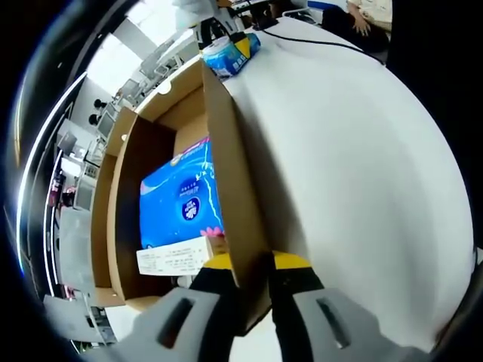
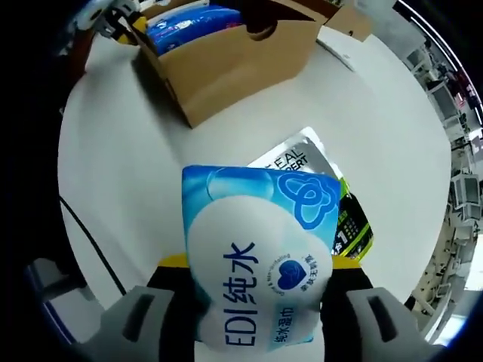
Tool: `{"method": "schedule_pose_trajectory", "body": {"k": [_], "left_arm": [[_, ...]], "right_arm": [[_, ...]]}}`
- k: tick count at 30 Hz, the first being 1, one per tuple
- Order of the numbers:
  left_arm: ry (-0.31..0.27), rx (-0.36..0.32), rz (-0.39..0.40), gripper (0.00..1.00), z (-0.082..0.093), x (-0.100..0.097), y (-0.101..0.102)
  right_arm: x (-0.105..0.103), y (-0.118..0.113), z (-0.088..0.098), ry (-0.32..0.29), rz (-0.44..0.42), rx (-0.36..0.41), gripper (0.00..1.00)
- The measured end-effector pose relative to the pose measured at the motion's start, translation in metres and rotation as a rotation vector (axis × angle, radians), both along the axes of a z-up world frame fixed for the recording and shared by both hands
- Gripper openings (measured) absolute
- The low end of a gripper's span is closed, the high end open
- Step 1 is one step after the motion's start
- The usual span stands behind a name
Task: Operate the shoe box by opening the lid, removing the specified soft item, and placing it in the target area until the item is outside and the box remains undamaged.
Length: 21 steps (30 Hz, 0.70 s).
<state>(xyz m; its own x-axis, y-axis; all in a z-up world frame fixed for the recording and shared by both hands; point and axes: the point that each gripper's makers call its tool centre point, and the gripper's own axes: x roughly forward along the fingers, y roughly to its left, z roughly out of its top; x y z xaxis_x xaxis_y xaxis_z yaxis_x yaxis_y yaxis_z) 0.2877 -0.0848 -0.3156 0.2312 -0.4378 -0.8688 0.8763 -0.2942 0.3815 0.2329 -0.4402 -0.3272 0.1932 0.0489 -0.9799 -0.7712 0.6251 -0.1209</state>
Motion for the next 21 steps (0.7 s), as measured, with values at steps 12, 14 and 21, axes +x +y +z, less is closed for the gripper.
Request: {"method": "schedule_pose_trajectory", "body": {"k": [12, 14, 21], "left_arm": [[0.000, 0.001, 0.000, 0.13, 0.000, 0.000, 0.000], [0.000, 0.000, 0.001, 0.13, 0.000, 0.000, 0.000], [-0.001, 0.003, 0.004, 0.13, 0.000, 0.000, 0.000]], "right_arm": [[0.007, -0.008, 0.027, -0.008, 0.104, -0.059, 0.63], [0.009, -0.008, 0.031, -0.006, 0.142, -0.065, 0.63], [0.020, -0.008, 0.035, -0.021, 0.234, -0.075, 0.62]]}}
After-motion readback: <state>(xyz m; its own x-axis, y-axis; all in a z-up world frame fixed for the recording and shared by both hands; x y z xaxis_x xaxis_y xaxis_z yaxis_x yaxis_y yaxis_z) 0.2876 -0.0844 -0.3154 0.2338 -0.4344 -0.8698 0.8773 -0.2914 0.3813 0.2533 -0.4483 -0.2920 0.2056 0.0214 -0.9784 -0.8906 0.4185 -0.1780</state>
